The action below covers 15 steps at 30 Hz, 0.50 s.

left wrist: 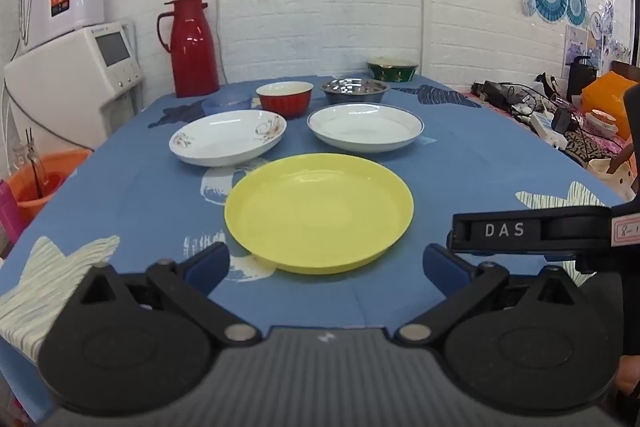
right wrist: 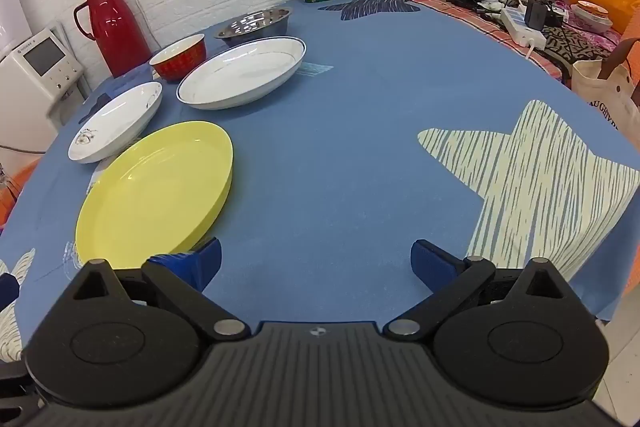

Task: Organize plates and bowls
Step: 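Move both grippers toward the yellow plate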

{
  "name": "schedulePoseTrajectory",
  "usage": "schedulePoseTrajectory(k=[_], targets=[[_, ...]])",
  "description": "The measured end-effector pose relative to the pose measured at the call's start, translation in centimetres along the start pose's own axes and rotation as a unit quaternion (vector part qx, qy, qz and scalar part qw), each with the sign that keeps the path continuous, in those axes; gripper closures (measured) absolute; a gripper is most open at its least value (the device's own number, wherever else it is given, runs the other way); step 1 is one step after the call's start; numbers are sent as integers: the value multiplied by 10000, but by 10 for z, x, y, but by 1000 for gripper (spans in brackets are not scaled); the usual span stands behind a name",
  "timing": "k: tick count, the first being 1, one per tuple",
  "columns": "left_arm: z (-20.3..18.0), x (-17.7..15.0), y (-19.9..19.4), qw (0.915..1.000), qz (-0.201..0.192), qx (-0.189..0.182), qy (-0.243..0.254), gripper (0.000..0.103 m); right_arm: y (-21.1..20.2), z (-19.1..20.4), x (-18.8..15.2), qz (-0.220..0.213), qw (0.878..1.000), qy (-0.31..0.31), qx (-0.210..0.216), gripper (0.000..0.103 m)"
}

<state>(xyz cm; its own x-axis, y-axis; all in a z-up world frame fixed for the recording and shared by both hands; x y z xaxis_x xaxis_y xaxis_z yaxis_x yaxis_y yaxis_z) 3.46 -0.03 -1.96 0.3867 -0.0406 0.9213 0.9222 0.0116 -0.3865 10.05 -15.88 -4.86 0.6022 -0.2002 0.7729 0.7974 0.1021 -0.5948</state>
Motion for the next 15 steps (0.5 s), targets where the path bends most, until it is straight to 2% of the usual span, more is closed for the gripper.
schedulePoseTrajectory(k=[5, 15], targets=[[-7, -11, 4, 10000, -11, 13, 36, 0, 0, 0, 0, 52, 10000, -18, -1, 14], [3, -2, 3, 9999, 77, -72, -115, 0, 1, 3, 4, -6, 10000, -9, -18, 14]])
Point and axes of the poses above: each gripper's, at about its wrist camera, not at the fingertips, and y roughly the way its jaws point, z to its left, x to its top, the point moved 4 cm from there along y, roughly the way its jaws point, and after that the axes turned 6 degrees about -z, right-handed, at the moved point
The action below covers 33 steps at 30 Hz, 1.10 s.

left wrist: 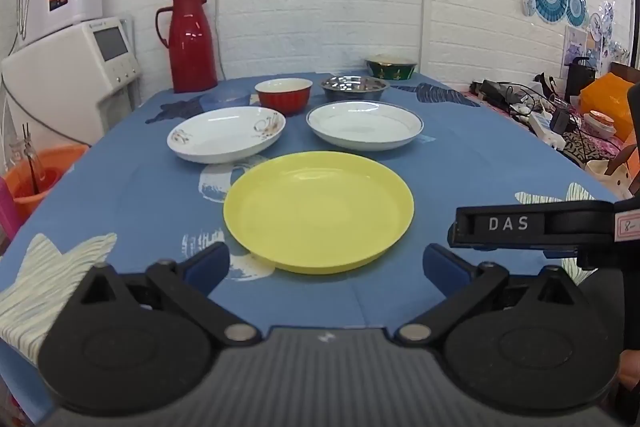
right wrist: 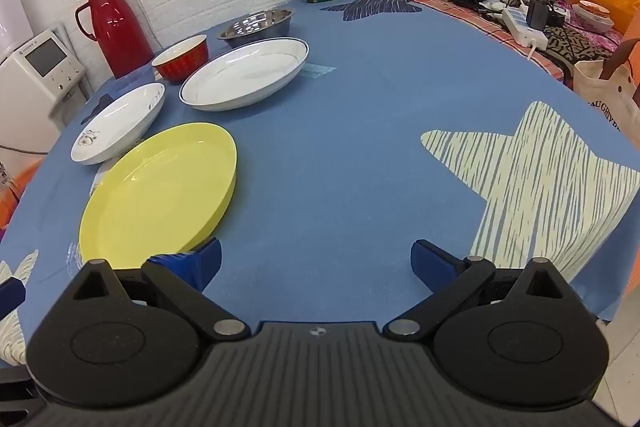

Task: Organize plates and bowls
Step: 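Move both grippers toward the yellow plate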

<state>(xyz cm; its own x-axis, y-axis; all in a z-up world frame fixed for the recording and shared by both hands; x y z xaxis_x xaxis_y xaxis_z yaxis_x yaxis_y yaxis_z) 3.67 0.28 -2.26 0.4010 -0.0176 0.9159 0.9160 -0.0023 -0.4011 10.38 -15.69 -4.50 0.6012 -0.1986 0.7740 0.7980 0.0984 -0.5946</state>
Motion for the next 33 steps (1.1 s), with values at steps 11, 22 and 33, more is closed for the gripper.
schedulePoseTrajectory(k=[11, 22, 33], targets=[[6, 4, 0, 10000, -32, -21, -67, 0, -4, 1, 2, -34, 10000, -35, -23, 14], [18, 17, 9, 9998, -35, 55, -175, 0, 0, 9, 13, -107, 9999, -84, -7, 14], [25, 25, 16, 9997, -40, 105, -207, 0, 8, 23, 19, -53, 9998, -163, 67, 14]])
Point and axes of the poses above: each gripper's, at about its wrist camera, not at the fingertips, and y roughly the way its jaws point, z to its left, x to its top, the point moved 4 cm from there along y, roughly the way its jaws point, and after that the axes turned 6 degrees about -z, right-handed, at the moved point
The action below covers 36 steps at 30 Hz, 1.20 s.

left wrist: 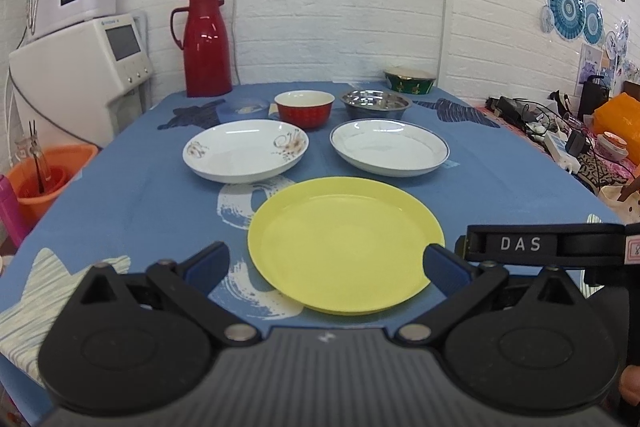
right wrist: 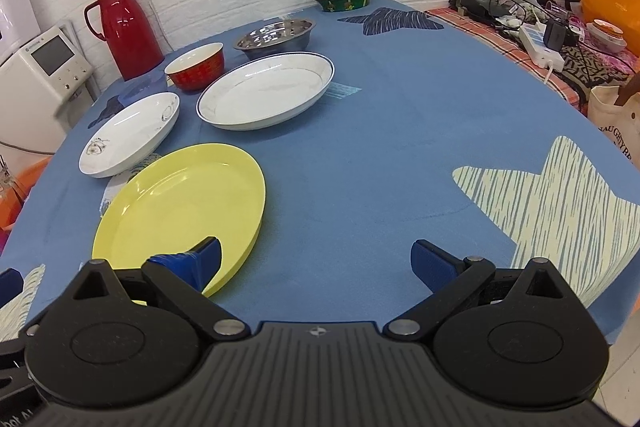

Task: Organize plates and bowls
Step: 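Move both grippers toward the yellow plate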

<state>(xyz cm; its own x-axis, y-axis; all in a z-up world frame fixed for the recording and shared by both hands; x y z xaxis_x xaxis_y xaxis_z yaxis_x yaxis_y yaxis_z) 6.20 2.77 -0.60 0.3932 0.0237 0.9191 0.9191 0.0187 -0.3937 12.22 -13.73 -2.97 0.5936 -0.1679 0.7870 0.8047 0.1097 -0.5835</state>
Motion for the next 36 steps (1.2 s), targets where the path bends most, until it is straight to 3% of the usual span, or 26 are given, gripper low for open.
schedulePoseTrajectory(k=[25, 36], targets=[[-1, -2, 9, 9999, 134, -40, -5, 0, 6, -4, -1, 91, 9999, 91, -8, 14], [16, 24, 24, 9999, 138, 87, -52, 0, 11, 5, 23, 28, 10000, 28, -29, 14]])
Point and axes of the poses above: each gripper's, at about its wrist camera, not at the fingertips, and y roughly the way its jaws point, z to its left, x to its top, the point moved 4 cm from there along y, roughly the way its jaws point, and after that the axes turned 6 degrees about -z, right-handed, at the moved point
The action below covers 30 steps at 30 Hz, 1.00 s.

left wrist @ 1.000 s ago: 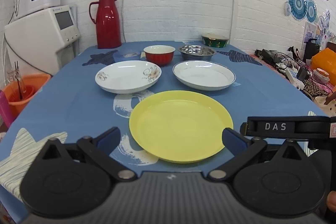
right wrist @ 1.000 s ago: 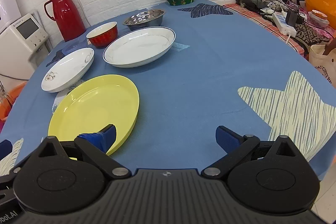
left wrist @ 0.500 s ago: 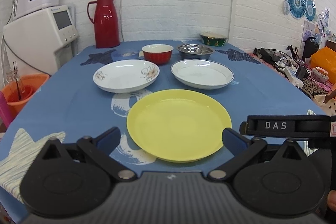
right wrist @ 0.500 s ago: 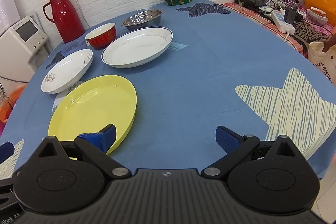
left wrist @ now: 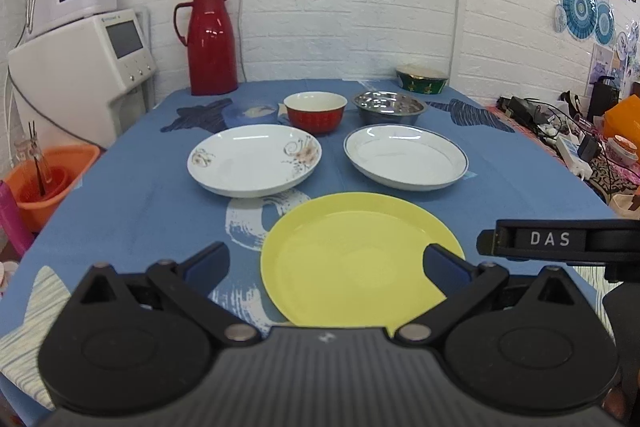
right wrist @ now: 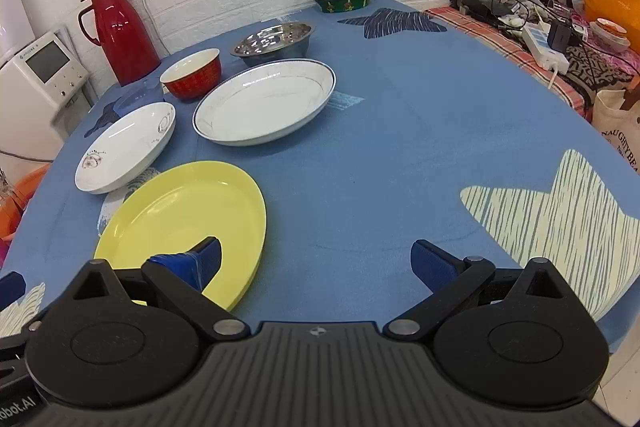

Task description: Organize plates and bowls

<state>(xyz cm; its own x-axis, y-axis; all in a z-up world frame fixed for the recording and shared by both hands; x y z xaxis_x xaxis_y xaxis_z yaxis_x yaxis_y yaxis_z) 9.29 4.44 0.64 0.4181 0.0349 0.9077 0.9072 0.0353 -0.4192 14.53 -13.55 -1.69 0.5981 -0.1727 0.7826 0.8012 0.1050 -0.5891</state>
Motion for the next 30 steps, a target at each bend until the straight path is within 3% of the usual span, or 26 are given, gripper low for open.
schedulePoseTrajectory(k=[10, 15, 19, 24, 30], targets=[[19, 14, 34, 9995, 265, 196, -21, 0, 22, 16, 18, -102, 9995, -275, 84, 14], [36, 18, 51, 9984, 490, 288, 55, 0, 41, 22, 20, 113, 9985, -540, 62, 14], [59, 16, 66, 9961, 822, 312, 104, 0, 55, 22, 12, 403, 9974, -503, 326, 14], [70, 6, 95, 9916, 1290, -63, -72, 1, 72, 32, 3, 680, 9936, -671, 609, 14], [63, -7, 117, 9878, 1543, -224, -26, 1, 83, 48, -1, 682, 9892, -1196, 507, 14]])
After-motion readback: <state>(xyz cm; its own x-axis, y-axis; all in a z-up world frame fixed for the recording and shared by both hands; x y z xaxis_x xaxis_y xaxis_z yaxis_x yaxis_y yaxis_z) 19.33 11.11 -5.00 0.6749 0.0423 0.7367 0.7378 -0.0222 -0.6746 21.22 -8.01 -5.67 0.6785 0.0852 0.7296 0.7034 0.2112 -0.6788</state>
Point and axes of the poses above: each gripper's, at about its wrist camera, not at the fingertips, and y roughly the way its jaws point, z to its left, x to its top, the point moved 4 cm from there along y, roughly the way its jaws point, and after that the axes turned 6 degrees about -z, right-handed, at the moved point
